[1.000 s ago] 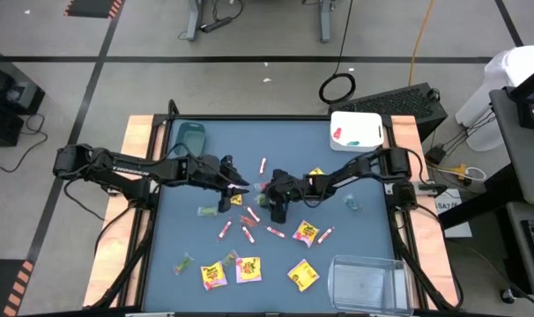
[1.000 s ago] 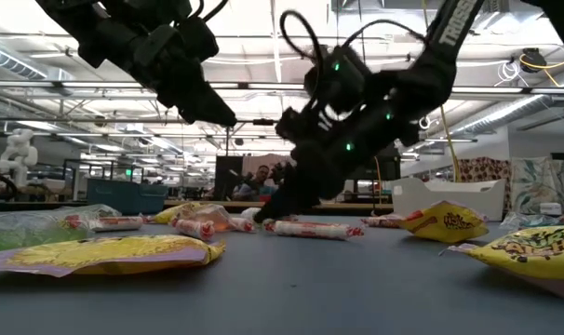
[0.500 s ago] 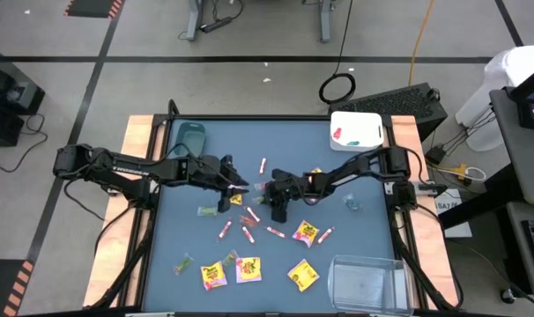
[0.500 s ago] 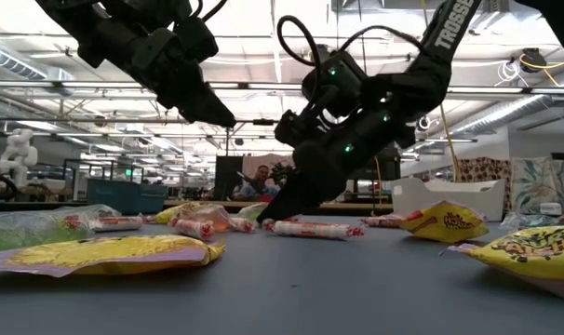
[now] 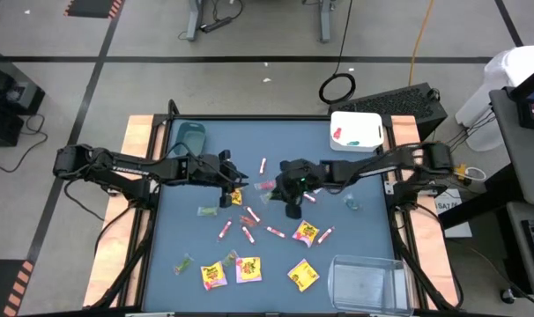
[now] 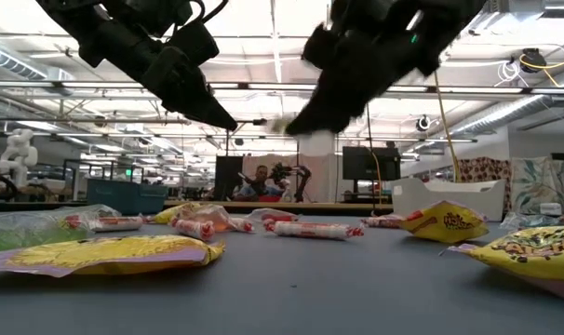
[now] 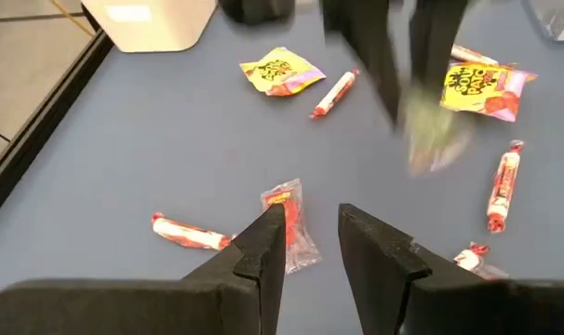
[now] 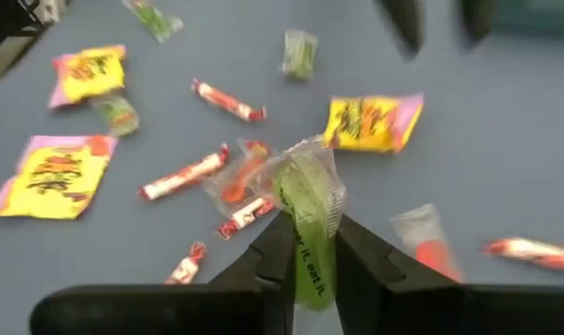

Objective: Sort candy
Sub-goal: Put the green gummy into the white bin, then put the red gummy into the white bin

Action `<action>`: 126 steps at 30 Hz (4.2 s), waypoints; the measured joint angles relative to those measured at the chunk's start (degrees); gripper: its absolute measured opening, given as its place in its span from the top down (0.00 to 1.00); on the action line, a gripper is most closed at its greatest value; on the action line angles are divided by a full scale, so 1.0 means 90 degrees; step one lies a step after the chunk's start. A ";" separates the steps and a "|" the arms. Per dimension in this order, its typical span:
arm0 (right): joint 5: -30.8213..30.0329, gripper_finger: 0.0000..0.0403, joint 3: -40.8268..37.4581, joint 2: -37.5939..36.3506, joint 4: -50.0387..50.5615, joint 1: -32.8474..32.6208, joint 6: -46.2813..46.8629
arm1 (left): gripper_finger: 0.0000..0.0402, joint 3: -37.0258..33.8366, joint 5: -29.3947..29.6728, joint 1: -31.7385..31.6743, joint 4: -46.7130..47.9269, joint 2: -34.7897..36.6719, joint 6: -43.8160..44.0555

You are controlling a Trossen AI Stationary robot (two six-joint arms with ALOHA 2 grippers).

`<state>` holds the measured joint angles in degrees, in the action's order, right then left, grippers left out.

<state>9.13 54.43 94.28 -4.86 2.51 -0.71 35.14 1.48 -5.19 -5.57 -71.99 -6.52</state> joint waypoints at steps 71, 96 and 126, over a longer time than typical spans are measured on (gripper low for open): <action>-0.2192 0.85 -0.1904 -0.3213 0.0036 0.0682 -0.0230 | 0.73 0.0002 0.0061 0.0007 -0.1126 0.0002 0.0126; -0.2608 0.85 -0.0495 -0.2701 0.4248 0.5419 0.0133 | 0.73 0.0002 0.0278 0.0000 -0.1401 0.0002 0.0189; -0.1856 0.56 -0.0498 -0.2022 0.4633 0.5730 0.0487 | 0.66 0.0005 0.0413 0.0206 -0.1491 0.0002 0.0863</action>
<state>-7.57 49.95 76.08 36.83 54.08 3.67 35.18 5.19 -3.33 -18.99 -71.96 1.24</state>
